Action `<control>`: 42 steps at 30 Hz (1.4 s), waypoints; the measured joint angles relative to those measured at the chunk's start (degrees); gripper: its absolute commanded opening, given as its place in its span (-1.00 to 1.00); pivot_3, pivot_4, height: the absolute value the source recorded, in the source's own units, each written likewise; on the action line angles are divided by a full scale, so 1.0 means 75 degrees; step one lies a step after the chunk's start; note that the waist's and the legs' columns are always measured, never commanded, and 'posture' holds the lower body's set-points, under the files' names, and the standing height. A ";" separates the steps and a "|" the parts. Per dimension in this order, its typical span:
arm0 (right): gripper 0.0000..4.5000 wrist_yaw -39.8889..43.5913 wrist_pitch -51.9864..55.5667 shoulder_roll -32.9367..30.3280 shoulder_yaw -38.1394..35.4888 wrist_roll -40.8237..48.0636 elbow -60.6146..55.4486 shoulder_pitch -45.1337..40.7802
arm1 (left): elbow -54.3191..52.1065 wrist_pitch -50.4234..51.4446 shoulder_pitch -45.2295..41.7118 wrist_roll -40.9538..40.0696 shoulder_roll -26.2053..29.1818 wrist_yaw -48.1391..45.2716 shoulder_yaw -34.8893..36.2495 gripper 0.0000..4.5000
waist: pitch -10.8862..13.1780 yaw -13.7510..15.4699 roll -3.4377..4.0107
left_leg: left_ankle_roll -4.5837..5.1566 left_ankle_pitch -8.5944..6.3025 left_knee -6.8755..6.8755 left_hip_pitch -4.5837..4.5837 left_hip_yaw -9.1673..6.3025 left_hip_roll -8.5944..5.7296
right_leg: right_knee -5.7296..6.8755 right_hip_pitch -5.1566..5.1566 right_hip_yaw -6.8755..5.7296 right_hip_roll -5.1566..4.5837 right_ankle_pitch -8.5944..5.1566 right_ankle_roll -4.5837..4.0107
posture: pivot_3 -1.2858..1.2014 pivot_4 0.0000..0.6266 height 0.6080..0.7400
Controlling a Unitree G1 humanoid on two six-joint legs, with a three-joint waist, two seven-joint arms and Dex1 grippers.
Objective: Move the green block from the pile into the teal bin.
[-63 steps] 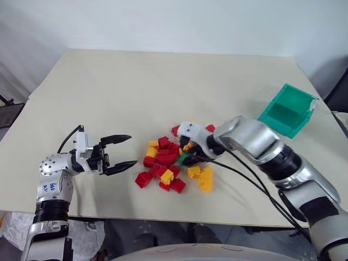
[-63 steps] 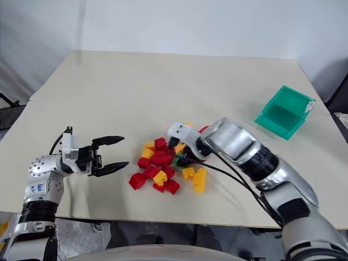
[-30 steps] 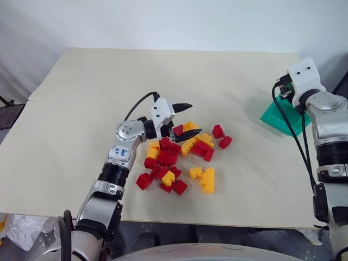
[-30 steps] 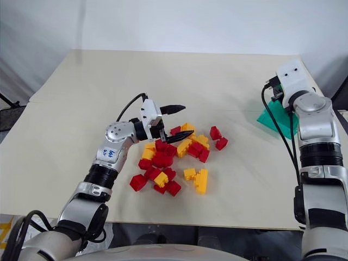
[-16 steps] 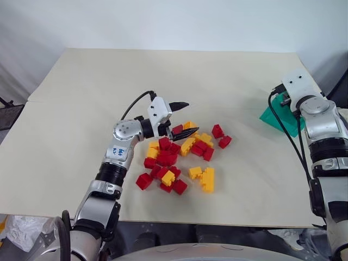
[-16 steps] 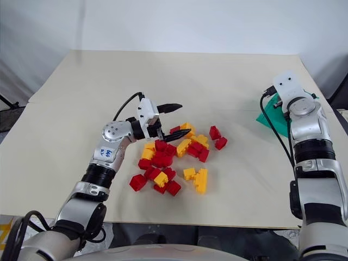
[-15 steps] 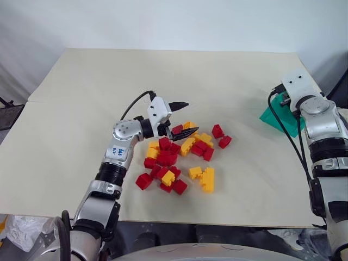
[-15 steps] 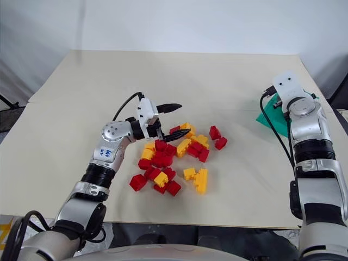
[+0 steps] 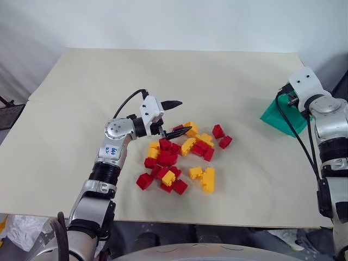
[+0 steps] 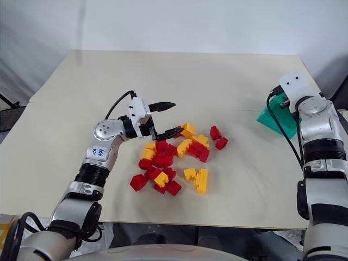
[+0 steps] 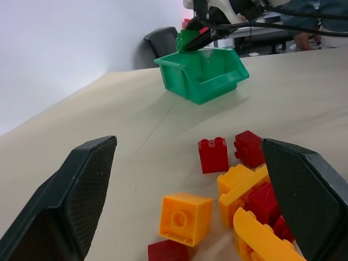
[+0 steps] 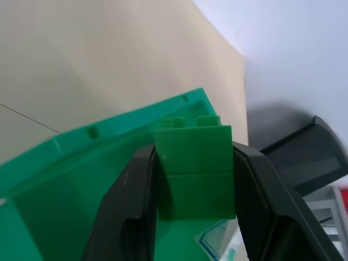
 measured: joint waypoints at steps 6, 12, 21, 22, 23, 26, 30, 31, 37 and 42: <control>-0.17 -0.0043 0.0642 0.0079 -0.0130 -0.0004 0.0238 -0.0124 | 0.0003 -0.0013 0.0000 0.0000 0.0002 -0.0001 0.0009 1.00 | 0.0000 -0.0003 0.0000 | 0.0000 0.0000 0.0002 0.0001 0.0001 0.0001 | 0.0002 0.0000 0.0002 0.0001 0.0000 0.0000 | 0.03 -0.52 1.00; -0.17 -0.0522 0.1016 0.0508 -0.1659 0.1283 0.0911 -0.0411 | 0.0065 -0.0085 0.0000 0.0000 -0.0012 -0.0005 0.0027 1.00 | 0.0000 -0.0011 0.0001 | 0.0000 0.0000 0.0002 0.0001 0.0002 0.0005 | 0.0004 0.0000 0.0003 0.0001 0.0001 0.0001 | 0.03 -0.52 1.00; -0.17 -0.1511 0.1183 0.0841 -0.2619 0.2111 0.1211 -0.0454 | 0.0130 -0.0086 0.0000 -0.0013 -0.0030 0.0000 0.0079 1.00 | -0.0001 -0.0019 0.0002 | 0.0000 0.0000 0.0003 0.0001 0.0003 0.0005 | 0.0006 0.0000 0.0005 0.0000 0.0001 0.0002 | 0.03 -0.52 1.00; -0.17 -0.1560 0.1158 0.0841 -0.2687 0.2164 0.1211 -0.0456 | 0.0129 -0.0086 0.0000 -0.0014 -0.0027 0.0000 0.0082 1.00 | -0.0001 -0.0025 0.0002 | 0.0000 0.0000 0.0003 0.0001 0.0003 0.0005 | 0.0006 0.0000 0.0005 0.0000 0.0001 0.0002 | 0.03 -0.52 1.00; -0.17 -0.1555 0.1151 0.0842 -0.2734 0.2239 0.1211 -0.0465 | 0.0130 -0.0086 0.0000 -0.0014 -0.0016 0.0000 0.0086 1.00 | -0.0001 -0.0031 0.0002 | 0.0000 0.0000 0.0003 0.0001 0.0003 0.0005 | 0.0007 0.0000 0.0005 0.0000 0.0001 0.0002 | 0.03 -0.52 1.00; -0.17 -0.1456 0.1142 0.0902 -0.3005 0.2591 0.1211 -0.0500 | 0.0129 -0.0086 0.0000 -0.0019 -0.0009 0.0002 0.0096 1.00 | -0.0001 -0.0056 0.0002 | 0.0000 0.0000 0.0003 0.0001 0.0003 0.0006 | 0.0008 0.0000 0.0005 0.0001 0.0001 0.0002 | 0.03 -0.52 1.00; -0.17 -0.1329 0.1167 0.1020 -0.3545 0.3257 0.1209 -0.0567 | 0.0128 -0.0085 0.0001 -0.0025 -0.0008 0.0004 0.0099 1.00 | -0.0001 -0.0127 0.0002 | 0.0000 0.0000 0.0003 0.0001 0.0001 0.0009 | 0.0010 0.0000 0.0005 0.0001 0.0002 0.0002 | 0.03 -0.52 1.00; -0.17 -0.1331 0.1191 0.1020 -0.3696 0.3422 0.1208 -0.0567 | 0.0126 -0.0085 0.0002 -0.0030 -0.0004 0.0004 0.0102 1.00 | -0.0001 -0.0132 0.0002 | 0.0000 0.0000 0.0003 0.0001 0.0001 0.0009 | 0.0010 0.0000 0.0005 0.0001 0.0002 0.0003 | 0.03 -0.52 1.00; 0.11 -0.1463 0.1327 0.1219 -0.4821 0.4548 0.1151 -0.0569 | 0.0123 -0.0082 0.0005 -0.0070 -0.0001 0.0007 0.0145 1.00 | -0.0001 -0.0139 0.0002 | 0.0001 -0.0001 0.0003 0.0001 -0.0001 0.0010 | 0.0012 0.0001 0.0008 0.0000 0.0002 0.0004 | 0.03 -0.52 1.00; 0.85 -0.2078 0.1329 0.1337 -0.5415 0.5080 0.1147 -0.0565 | 0.0105 -0.0079 0.0006 -0.0081 -0.0004 0.0008 0.0148 1.00 | -0.0002 -0.0142 0.0003 | 0.0002 -0.0001 0.0002 0.0001 -0.0001 0.0012 | 0.0013 0.0000 0.0009 0.0000 0.0002 0.0004 | 0.03 -0.52 1.00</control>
